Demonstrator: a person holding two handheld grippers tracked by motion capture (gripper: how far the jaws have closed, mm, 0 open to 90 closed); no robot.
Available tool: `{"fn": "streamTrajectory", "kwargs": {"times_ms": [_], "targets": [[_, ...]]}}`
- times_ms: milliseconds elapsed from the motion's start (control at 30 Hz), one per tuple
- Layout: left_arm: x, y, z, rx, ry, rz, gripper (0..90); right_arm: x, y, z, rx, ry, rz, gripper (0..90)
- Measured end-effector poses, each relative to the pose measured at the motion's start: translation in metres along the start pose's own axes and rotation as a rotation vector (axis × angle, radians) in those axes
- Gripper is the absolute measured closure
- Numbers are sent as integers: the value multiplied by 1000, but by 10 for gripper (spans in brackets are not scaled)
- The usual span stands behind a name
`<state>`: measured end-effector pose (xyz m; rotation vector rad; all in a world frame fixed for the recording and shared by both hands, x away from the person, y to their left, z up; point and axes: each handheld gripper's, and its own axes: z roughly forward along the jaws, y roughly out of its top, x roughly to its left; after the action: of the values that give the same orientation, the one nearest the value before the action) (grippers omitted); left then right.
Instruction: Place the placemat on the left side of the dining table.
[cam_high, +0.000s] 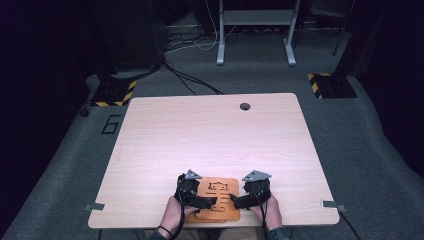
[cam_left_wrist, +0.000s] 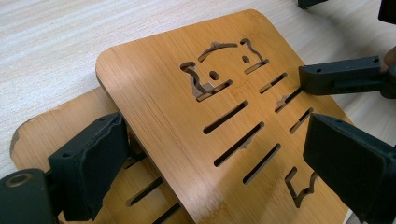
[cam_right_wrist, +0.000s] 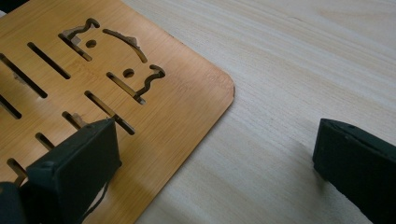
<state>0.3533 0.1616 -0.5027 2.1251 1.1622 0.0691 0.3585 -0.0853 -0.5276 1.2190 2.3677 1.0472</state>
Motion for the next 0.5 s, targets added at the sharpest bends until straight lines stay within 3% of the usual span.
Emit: {"fn": "streamTrajectory", "kwargs": {"times_ms": [167, 500], "targets": [[1, 0, -1, -4, -10, -18, 81, 0, 0, 0, 0, -2, 3, 0], [-1, 2, -7, -13, -23, -14, 93, -1, 0, -1, -2, 1, 9, 0]]}}
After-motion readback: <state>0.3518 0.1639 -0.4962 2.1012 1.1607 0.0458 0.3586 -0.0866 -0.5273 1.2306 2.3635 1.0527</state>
